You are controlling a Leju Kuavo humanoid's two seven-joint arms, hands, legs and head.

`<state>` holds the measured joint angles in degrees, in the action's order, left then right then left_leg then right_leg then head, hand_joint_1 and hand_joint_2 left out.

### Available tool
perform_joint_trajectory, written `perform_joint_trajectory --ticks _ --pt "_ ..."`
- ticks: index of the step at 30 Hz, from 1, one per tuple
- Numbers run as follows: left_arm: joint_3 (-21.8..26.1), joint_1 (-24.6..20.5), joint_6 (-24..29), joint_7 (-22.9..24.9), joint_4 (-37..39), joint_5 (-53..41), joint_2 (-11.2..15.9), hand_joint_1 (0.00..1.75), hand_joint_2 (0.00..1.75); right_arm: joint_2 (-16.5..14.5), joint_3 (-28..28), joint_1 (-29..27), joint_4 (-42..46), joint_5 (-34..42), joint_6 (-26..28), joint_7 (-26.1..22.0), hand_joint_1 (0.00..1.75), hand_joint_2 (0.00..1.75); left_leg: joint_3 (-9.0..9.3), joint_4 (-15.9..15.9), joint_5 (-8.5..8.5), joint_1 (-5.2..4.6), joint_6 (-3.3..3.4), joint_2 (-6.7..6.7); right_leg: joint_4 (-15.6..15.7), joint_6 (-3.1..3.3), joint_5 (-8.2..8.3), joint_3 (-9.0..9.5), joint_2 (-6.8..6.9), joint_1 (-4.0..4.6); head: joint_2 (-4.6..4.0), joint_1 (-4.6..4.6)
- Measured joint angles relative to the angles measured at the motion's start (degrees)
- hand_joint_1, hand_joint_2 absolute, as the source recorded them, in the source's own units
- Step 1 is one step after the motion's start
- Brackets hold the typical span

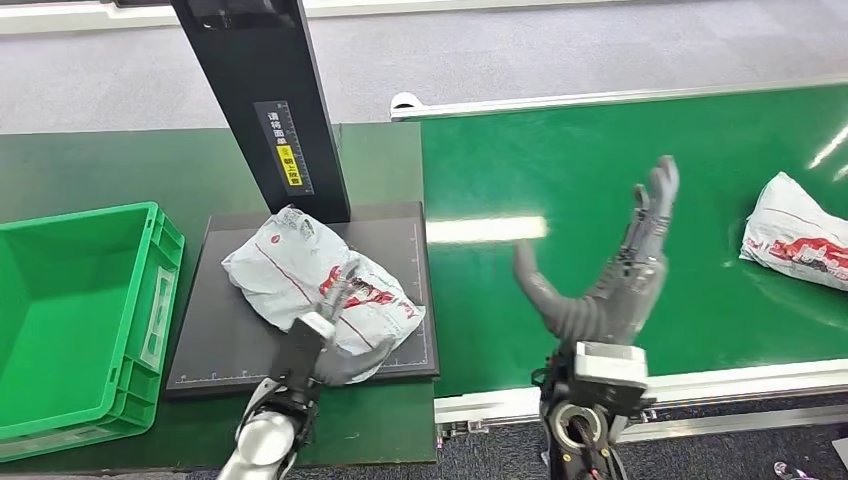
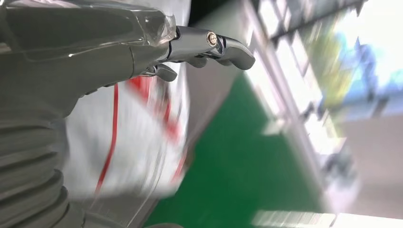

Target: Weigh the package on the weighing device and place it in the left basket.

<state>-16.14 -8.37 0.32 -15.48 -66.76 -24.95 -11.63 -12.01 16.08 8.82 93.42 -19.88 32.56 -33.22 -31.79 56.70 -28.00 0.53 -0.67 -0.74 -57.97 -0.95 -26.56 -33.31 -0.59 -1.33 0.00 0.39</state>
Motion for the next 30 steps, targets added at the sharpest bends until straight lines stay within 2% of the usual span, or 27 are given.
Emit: perform_joint_trajectory --ticks 4,8,9,12,13,19,23,30 --pt "-1.4 -4.1 -3.2 -0.5 9.4 -1.4 0.0 0.0 1.75 0.2 -2.3 -2.3 6.0 0.5 0.0 0.0 0.0 1.75 0.05 0.0 0.01 0.03 -0.01 0.03 0.0 0.02 0.01 0.03 -0.04 0.03 0.0 -0.02" --pt "-2.3 -8.0 -5.7 0.9 16.4 -4.2 -0.2 0.04 1.75 0.2 -3.8 -3.0 7.8 1.4 -1.9 1.4 0.0 1.75 0.16 0.0 0.02 0.04 -0.02 -0.06 0.0 0.03 -0.01 0.21 0.05 0.05 0.0 -0.02" --pt "-2.6 -9.2 -6.2 1.2 18.4 -4.9 -0.3 0.41 1.75 0.2 -4.3 -3.1 7.8 2.1 -2.9 1.8 0.0 1.75 0.2 0.0 0.03 0.04 -0.02 -0.12 0.0 0.03 -0.02 0.3 0.12 0.04 0.0 -0.02" --pt "-3.2 -12.4 -6.9 1.6 23.8 -6.4 -0.8 1.68 1.75 0.2 -5.8 -3.1 7.5 3.6 -5.1 2.2 0.0 1.75 0.41 0.0 0.03 0.02 0.02 -0.31 0.0 -0.01 -0.08 0.66 0.33 0.0 0.0 -0.01" --pt "-3.2 -13.3 -7.0 1.7 25.3 -6.7 -0.9 1.74 1.75 0.2 -6.2 -3.1 7.4 3.8 -5.4 2.2 0.0 1.75 0.5 0.0 0.01 0.01 0.03 -0.36 0.0 -0.04 -0.11 0.8 0.38 -0.02 0.0 -0.01" --pt "-3.2 -16.1 -4.5 1.8 30.2 -7.4 -1.4 1.75 1.75 0.2 -7.4 -3.8 6.5 3.0 -6.0 2.7 0.0 1.75 1.09 -0.1 -0.11 -0.07 0.13 -0.54 0.0 -0.12 -0.23 1.45 0.46 -0.08 0.0 -0.01" --pt "-3.1 -16.5 -2.0 2.1 30.9 -8.1 -1.5 1.75 1.75 0.2 -7.8 -4.1 6.3 2.7 -6.2 3.1 0.0 1.75 1.19 -0.1 -0.06 -0.06 0.1 -0.48 0.0 -0.1 -0.19 1.51 0.45 -0.06 0.0 -0.01" --pt "-3.0 -16.7 -1.6 2.2 31.2 -8.2 -1.8 1.75 1.75 0.2 -8.3 -4.2 6.2 2.7 -6.6 3.3 0.0 1.75 1.13 -0.1 -0.04 -0.04 0.07 -0.47 0.0 -0.08 -0.19 1.45 0.45 -0.03 0.0 -0.02"
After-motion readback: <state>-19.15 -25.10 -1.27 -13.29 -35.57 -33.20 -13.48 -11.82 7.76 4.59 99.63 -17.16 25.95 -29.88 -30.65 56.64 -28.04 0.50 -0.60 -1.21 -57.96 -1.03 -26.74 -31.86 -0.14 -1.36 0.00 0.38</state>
